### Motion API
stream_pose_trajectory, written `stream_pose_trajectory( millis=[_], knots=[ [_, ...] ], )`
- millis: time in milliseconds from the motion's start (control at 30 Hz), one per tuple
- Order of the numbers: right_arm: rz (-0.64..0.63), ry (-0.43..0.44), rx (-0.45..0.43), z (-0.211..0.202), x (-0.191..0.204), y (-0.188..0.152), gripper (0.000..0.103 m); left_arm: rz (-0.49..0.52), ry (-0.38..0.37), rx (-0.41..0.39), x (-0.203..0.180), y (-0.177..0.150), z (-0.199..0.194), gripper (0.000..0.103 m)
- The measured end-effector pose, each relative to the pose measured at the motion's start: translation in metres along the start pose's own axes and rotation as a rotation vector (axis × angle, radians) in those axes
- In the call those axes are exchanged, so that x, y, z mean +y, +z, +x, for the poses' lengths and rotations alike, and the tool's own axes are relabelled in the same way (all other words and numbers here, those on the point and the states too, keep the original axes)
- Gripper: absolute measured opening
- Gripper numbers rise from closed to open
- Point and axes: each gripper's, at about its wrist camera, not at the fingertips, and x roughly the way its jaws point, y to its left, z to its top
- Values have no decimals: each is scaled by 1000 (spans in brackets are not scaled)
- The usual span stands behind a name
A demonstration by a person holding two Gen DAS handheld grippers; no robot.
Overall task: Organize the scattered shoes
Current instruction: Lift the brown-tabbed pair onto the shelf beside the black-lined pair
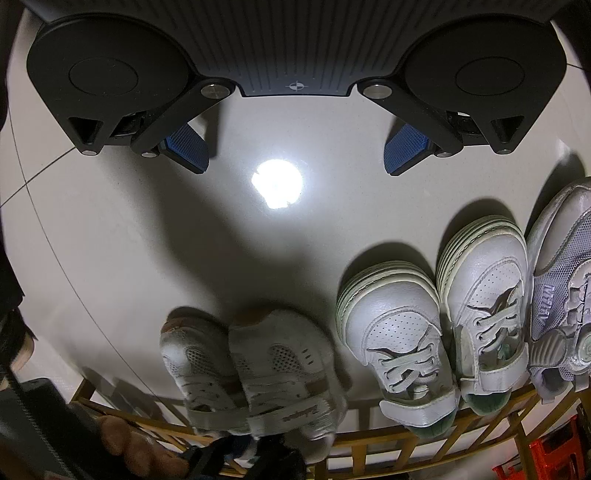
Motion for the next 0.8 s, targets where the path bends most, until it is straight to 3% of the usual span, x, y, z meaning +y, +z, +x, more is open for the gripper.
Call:
stream_pose_trajectory(
  millis=[800],
  knots=[
    [150,-80,-76,-17,-91,18,22,24,19,-8,1,-1,0,102]
  ],
)
